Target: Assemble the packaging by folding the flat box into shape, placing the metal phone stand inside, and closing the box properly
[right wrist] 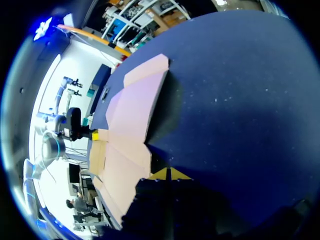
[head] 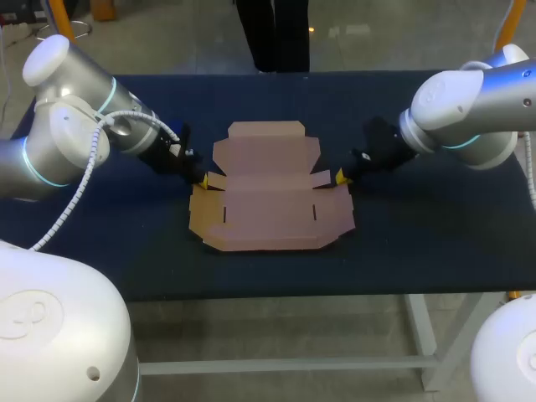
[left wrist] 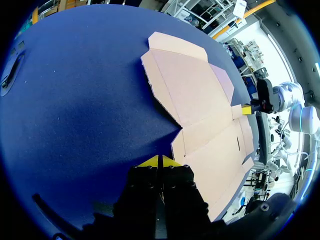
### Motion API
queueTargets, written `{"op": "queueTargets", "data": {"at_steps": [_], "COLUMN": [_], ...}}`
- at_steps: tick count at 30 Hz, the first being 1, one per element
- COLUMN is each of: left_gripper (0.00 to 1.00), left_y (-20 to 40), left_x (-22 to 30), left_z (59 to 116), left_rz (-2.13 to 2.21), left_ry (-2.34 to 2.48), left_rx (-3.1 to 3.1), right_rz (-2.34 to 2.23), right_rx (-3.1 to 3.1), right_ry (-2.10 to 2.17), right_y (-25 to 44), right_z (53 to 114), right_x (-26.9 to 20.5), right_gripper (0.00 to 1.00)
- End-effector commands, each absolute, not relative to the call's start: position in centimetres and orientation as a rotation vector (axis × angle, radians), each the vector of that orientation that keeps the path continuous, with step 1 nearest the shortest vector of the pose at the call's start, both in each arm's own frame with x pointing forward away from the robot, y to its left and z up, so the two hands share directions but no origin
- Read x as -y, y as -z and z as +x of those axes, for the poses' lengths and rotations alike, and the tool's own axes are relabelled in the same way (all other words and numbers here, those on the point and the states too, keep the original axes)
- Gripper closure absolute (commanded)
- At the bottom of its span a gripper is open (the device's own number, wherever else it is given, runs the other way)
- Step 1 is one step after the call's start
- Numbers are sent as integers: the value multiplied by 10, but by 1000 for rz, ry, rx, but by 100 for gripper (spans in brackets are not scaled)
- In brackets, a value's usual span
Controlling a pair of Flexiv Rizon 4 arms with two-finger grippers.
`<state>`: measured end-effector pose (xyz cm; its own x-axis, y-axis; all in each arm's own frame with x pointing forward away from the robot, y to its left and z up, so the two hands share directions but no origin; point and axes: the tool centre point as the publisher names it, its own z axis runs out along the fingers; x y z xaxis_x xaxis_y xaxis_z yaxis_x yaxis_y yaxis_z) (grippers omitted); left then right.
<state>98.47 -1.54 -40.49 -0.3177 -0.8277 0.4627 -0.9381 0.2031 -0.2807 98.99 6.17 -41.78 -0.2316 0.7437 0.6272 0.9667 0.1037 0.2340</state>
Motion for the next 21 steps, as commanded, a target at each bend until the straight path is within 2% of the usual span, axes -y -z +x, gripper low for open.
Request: {"op": "queueTargets", "data": {"at_steps": [1, 21], "left_gripper": [100, 100], "left_y": [405, 408], "left_x": [17, 27], "left_z": [985, 987], "left_rz": [1701, 1667], "left_ry": [-759, -730], "left_rx": [2268, 2291], "right_rz": [-1671, -1623], "right_rx": [2023, 2039], "right_ry": [844, 830], "right_y": [417, 420], "right_z": [999, 1002], "right_x": [-63, -72], "right_gripper": [100, 100]}}
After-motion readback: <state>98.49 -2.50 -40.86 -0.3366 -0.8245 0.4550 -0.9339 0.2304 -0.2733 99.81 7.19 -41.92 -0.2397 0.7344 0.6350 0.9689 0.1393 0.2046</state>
